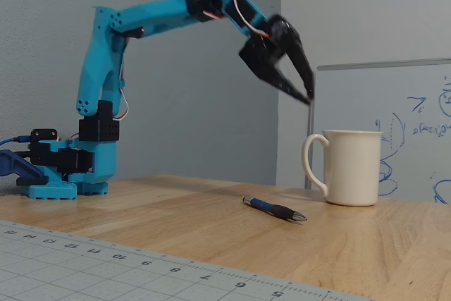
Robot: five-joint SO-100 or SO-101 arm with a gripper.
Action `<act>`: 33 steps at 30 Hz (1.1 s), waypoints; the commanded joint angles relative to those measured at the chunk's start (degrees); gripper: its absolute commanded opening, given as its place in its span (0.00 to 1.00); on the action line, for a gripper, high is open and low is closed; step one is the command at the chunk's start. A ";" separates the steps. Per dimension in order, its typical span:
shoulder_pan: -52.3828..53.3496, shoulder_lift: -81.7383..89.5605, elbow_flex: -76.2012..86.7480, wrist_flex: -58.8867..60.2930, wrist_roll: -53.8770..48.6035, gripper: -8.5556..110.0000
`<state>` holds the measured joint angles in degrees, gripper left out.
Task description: Touch the pen.
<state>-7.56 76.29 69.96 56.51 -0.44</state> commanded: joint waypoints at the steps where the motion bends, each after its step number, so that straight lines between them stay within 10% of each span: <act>1: 0.62 -3.08 -6.33 -0.97 -0.09 0.08; 33: 3.34 -18.11 -6.24 2.29 0.35 0.08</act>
<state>-4.48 56.51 69.43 58.10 -0.44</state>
